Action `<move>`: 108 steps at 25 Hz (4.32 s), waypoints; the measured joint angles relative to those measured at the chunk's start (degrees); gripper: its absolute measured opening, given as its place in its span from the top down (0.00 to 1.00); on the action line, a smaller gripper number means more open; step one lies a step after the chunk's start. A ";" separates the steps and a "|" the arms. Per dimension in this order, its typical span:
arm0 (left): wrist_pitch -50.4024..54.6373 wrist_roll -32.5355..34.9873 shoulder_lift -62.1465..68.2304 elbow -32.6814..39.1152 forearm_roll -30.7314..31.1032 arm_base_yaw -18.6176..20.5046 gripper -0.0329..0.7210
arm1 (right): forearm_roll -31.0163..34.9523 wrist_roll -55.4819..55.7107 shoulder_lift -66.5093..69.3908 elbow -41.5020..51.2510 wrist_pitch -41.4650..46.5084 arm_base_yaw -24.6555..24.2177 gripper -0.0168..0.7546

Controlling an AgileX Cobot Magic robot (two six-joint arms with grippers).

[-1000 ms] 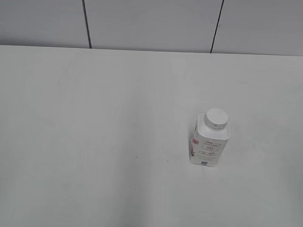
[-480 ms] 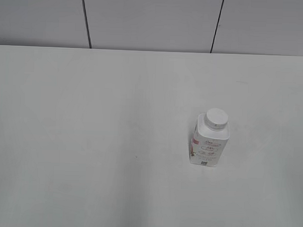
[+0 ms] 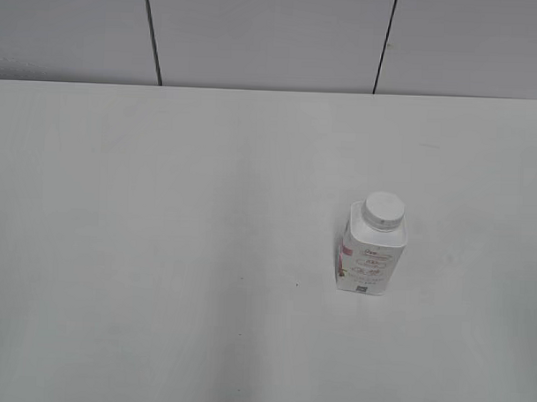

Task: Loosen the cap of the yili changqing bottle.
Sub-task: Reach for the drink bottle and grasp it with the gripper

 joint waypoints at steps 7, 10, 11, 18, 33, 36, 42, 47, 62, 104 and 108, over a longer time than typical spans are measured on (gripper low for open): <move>0.00 0.00 0.00 0.00 0.00 0.00 0.50 | 0.00 0.00 0.00 0.00 0.00 0.00 0.24; -0.05 0.00 0.00 0.00 0.00 0.00 0.47 | 0.00 0.00 0.00 0.00 0.00 0.00 0.24; -0.05 0.00 0.00 0.00 0.00 0.00 0.44 | 0.00 0.00 0.00 0.00 0.00 0.00 0.24; -0.86 0.00 2.34 -0.19 0.05 0.00 0.19 | 0.00 0.00 0.00 0.00 0.00 0.00 0.24; -41.91 0.00 20.12 3.45 0.11 0.00 0.22 | 0.00 0.00 0.00 0.00 0.00 0.00 0.24; -51.36 0.00 24.95 6.27 0.11 0.00 0.22 | 0.00 0.00 0.00 0.00 0.00 0.00 0.24; -65.87 0.00 33.19 10.45 -0.33 0.00 0.24 | 0.00 0.00 0.00 0.00 0.00 0.00 0.24; -68.29 0.00 37.17 10.65 -0.33 0.00 0.25 | 0.00 0.00 0.00 0.00 0.00 0.00 0.24; -74.57 -0.02 45.51 10.82 -0.33 0.00 0.26 | -0.04 0.00 0.00 0.00 0.00 0.00 0.24; -129.20 -0.07 94.64 10.79 7.16 0.00 0.26 | -0.04 0.00 0.00 0.00 -0.05 0.00 0.24; -129.73 -0.23 99.31 10.73 11.14 0.00 0.26 | -0.04 0.00 0.00 0.02 -0.05 0.00 0.24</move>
